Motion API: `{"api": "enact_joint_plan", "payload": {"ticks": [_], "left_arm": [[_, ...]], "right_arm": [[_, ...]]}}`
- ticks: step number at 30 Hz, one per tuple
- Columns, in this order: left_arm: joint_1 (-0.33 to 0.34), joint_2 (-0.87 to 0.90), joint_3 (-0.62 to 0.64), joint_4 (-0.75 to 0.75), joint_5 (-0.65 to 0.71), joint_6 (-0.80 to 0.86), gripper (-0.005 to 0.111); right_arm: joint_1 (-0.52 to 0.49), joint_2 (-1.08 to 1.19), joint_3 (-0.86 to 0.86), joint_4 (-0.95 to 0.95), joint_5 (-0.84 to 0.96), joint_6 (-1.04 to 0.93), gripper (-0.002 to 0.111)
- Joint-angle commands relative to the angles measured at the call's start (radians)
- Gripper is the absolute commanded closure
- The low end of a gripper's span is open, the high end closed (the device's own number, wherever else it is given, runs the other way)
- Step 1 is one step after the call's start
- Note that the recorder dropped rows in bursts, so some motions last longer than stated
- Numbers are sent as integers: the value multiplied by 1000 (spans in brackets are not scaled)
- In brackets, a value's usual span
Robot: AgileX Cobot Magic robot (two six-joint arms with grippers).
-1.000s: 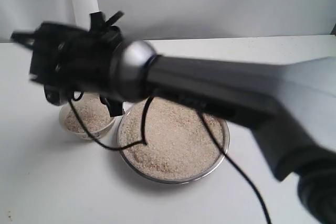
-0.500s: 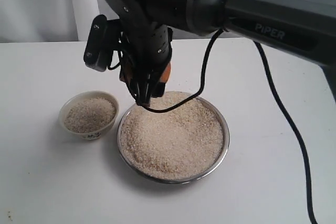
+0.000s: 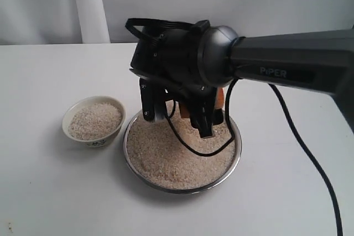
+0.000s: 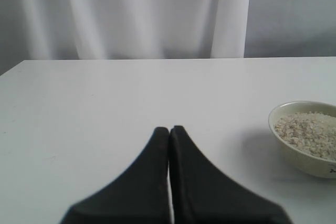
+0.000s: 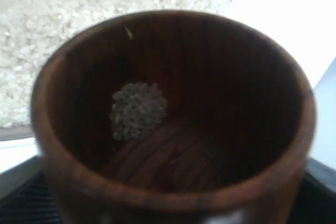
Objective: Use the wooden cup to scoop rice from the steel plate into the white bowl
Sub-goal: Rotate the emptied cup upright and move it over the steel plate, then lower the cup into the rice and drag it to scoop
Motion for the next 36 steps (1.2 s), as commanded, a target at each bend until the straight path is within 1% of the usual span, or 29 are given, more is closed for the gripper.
{"api": "enact_joint_plan", "payload": {"ticks": [1,5,8,13,21,24,36], "left_arm": [[-3,-3,2,0,-6,-4,107],[-3,-3,2,0,-6,-4,107],[-3,-3,2,0,-6,-4,107],[-3,-3,2,0,-6,-4,107],[-3,-3,2,0,-6,-4,107],[-3,-3,2,0,-6,-4,107],[-3,-3,2,0,-6,-4,107]], "right_arm": [[-3,-1,9,-57,0,-5,108],[-3,56,9,-136,0,21,108],[-3,116,9,-243,0,54,108],[-3,150,9,-323,0,58,108],[-3,210,9,-317,-1,80,108],[-2,219,9,-300,-47,98,108],[-2,219,9,-165,-131,97,108]]}}
